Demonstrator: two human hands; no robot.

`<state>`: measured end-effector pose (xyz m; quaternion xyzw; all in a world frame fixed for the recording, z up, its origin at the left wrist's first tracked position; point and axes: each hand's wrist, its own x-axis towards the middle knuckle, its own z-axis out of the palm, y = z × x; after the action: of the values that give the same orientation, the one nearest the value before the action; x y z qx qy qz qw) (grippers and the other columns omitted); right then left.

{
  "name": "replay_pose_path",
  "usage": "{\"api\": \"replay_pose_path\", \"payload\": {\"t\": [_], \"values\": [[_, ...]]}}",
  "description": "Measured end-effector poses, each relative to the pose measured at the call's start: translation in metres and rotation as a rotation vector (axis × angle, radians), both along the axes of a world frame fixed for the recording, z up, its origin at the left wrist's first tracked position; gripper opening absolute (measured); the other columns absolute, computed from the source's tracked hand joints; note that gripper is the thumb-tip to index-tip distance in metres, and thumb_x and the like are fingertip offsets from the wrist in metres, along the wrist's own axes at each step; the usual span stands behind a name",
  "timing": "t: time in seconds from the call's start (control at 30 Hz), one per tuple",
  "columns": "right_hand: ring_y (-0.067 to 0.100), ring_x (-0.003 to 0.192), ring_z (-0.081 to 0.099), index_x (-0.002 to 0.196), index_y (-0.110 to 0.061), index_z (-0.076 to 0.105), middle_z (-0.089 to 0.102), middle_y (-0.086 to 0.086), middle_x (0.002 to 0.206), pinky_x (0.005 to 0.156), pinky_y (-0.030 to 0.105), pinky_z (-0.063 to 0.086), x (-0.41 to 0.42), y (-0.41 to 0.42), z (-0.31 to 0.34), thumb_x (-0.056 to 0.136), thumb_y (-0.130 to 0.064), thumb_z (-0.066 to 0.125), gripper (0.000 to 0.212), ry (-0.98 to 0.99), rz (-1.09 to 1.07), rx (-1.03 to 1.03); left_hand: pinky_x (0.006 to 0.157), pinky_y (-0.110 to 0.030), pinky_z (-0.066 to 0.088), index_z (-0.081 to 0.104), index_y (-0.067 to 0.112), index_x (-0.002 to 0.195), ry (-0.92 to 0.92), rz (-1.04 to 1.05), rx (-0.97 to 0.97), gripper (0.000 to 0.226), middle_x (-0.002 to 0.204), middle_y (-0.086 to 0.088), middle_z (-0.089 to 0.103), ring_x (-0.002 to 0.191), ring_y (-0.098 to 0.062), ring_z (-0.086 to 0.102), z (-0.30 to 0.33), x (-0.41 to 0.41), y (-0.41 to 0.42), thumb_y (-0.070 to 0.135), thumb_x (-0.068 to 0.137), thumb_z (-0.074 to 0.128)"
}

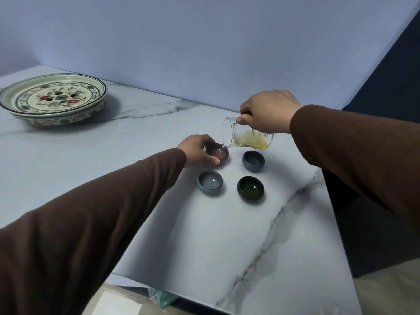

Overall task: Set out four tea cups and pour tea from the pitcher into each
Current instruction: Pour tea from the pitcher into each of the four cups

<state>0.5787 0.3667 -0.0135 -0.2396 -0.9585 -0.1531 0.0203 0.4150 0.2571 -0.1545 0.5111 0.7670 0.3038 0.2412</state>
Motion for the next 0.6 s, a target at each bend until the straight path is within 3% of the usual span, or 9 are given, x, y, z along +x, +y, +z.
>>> {"api": "replay_pose_path", "payload": {"t": [0.6], "values": [[0.027,0.075,0.05,0.061,-0.023,0.045,0.049,-0.008,0.065,0.065,0.032,0.03,-0.008,-0.006,0.011,0.096,-0.05,0.046,0.044,-0.008,0.046,0.031,0.096,-0.029,0.043,0.061,0.022,0.124,-0.018,-0.003,0.007,0.063,0.121,0.002,0.062,0.112,-0.017,0.056,-0.002,0.0,0.001,0.036,0.067,0.084]]}}
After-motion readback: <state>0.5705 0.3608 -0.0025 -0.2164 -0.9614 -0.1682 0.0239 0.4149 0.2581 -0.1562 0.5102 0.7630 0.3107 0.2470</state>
